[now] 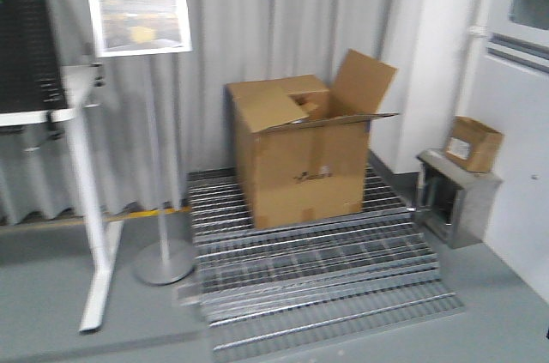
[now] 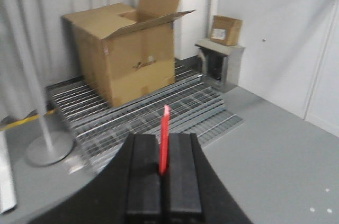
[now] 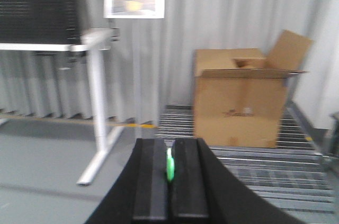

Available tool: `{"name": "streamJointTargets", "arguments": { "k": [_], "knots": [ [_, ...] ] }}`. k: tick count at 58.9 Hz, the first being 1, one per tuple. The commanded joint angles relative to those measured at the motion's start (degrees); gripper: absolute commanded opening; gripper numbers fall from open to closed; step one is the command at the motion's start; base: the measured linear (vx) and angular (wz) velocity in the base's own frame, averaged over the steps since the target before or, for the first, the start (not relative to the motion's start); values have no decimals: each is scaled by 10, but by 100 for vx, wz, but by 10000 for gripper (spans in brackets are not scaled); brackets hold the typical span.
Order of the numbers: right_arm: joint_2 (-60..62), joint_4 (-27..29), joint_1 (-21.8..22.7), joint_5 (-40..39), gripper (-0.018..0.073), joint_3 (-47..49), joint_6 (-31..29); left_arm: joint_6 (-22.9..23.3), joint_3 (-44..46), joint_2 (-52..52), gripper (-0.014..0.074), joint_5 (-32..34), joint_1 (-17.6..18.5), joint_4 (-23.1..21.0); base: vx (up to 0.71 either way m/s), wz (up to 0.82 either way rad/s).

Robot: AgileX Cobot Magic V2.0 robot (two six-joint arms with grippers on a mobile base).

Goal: Sort red and green spoons into left cabinet
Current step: 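Drive the base to the open white cabinet with the blue tray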

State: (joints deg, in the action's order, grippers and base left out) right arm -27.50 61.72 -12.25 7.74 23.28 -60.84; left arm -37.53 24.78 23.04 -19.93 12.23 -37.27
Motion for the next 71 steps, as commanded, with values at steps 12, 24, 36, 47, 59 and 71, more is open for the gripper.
{"name": "streamJointTargets", "arguments": {
  "k": [12,24,36,47,59,71],
  "knots": [
    [-1,5,1,-23,-4,17,-6,4,14,5,0,36,4,-14,60,-62],
    [-1,5,1,-22,-4,17,-6,4,14,5,0,36,4,-14,57,-60],
    [-1,5,1,-21,-4,17,-6,4,14,5,0,36,4,-14,53,-61],
    [-1,5,1,-21,-4,17,-6,4,14,5,0,36,4,-14,49,-68],
    [-1,5,1,-21,-4,17,-6,4,14,4,0,37,4,-14,45,-80],
    [-1,5,1,-21,-4,17,-6,4,14,4,0,36,4,-14,42,-80]
  ]
}}
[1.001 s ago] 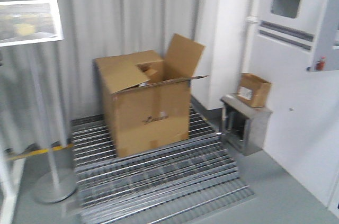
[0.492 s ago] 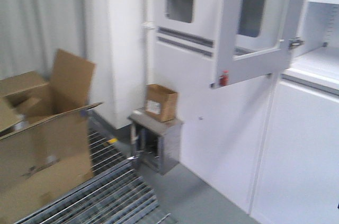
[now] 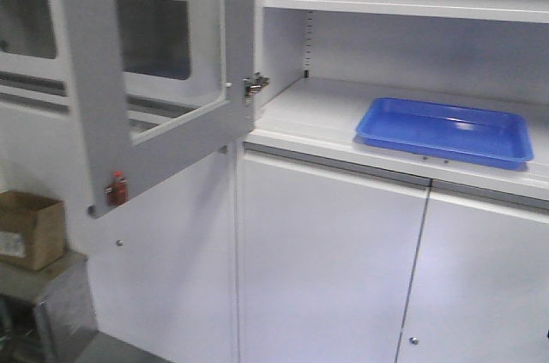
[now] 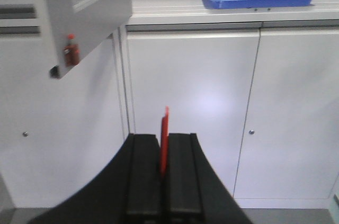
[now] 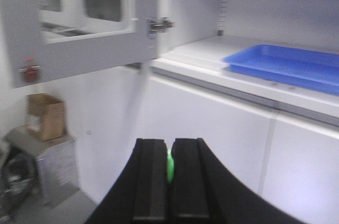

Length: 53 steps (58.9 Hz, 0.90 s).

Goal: Sort red and green spoons into left cabinet
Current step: 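Drive the base to the open white cabinet with the blue tray, then approach the blue tray on the cabinet shelf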

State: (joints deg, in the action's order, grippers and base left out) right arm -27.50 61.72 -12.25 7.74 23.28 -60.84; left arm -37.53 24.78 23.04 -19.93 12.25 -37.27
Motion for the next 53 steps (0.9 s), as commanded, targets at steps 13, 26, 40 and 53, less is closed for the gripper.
{"name": "streamJointTargets", "arguments": {
  "k": [13,26,40,53],
  "knots": [
    [-1,5,1,-21,-4,17,-6,4,14,4,0,36,4,-14,41,-54],
    [-1,5,1,-22,-4,17,-6,4,14,4,0,36,4,-14,42,-18],
    [-1,5,1,-22,-4,17,-6,4,14,4,0,36,4,-14,39,-20],
    [-1,5,1,-22,-4,17,-6,4,14,4,0,36,4,-14,35,-31]
  ]
}}
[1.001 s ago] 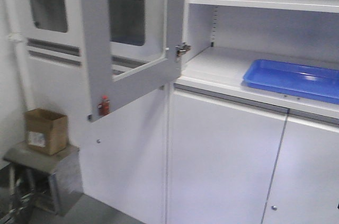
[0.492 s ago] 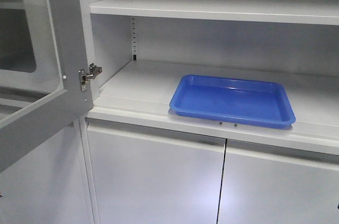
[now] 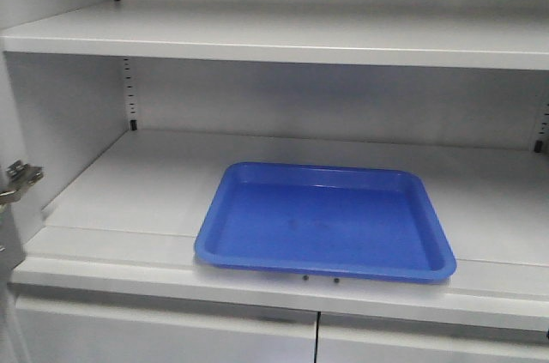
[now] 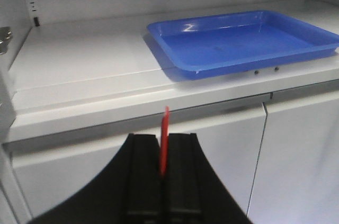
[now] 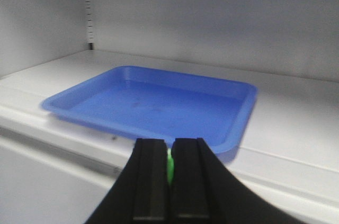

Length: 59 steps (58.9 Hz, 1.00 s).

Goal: Sort red and green spoons into left cabinet
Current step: 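Approach the blue tray on the cabinet shelf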

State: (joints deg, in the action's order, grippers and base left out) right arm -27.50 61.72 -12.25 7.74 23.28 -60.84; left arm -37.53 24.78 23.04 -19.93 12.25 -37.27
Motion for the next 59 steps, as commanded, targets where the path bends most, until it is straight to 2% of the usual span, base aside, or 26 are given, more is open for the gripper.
{"name": "streamJointTargets", "arguments": {
  "k": [1,25,59],
  "knots": [
    [-1,5,1,-22,-4,17,-6,4,14,4,0,36,4,-14,33,-37],
    [-1,5,1,-22,-4,17,-6,4,14,4,0,36,4,-14,27,-30],
    [-1,5,1,-22,-4,17,-6,4,14,4,0,36,4,-14,12,-2]
  ]
}}
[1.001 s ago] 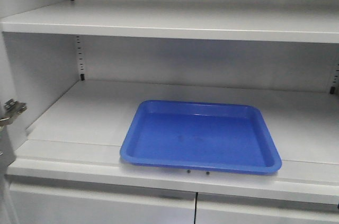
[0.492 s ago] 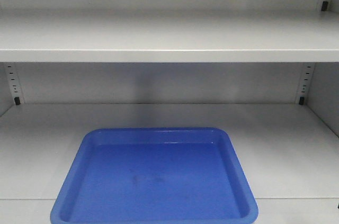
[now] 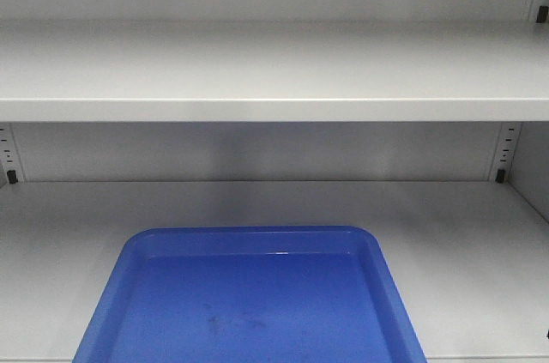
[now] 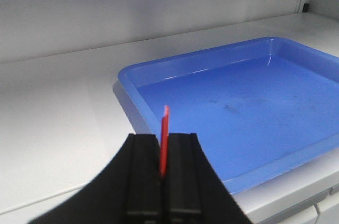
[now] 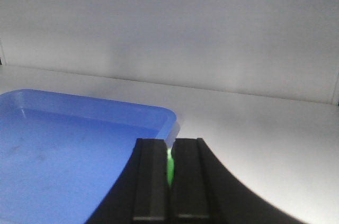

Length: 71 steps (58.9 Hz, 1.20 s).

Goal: Sort red and green spoons into left cabinet
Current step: 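Approach the blue tray on the cabinet shelf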

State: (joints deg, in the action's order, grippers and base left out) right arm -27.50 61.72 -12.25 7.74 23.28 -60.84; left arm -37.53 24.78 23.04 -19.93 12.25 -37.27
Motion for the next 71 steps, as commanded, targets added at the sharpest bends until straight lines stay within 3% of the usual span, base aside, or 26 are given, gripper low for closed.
{"name": "streamJointTargets", "arguments": {
  "k": [1,46,56,71],
  "knots": [
    [-1,5,1,-22,-4,17,-6,4,14,4,0,36,4,-14,3,-1],
    [-1,8,1,-20,-4,17,-6,3,17,4,0,38,4,-14,0,0],
    [-1,48,1,-33,-4,17,-6,3,17,4,0,51,4,-14,0,0],
    [-5,61,1,-29,-4,17,-6,5,17,5,0,36,4,-14,0,0]
  ]
}}
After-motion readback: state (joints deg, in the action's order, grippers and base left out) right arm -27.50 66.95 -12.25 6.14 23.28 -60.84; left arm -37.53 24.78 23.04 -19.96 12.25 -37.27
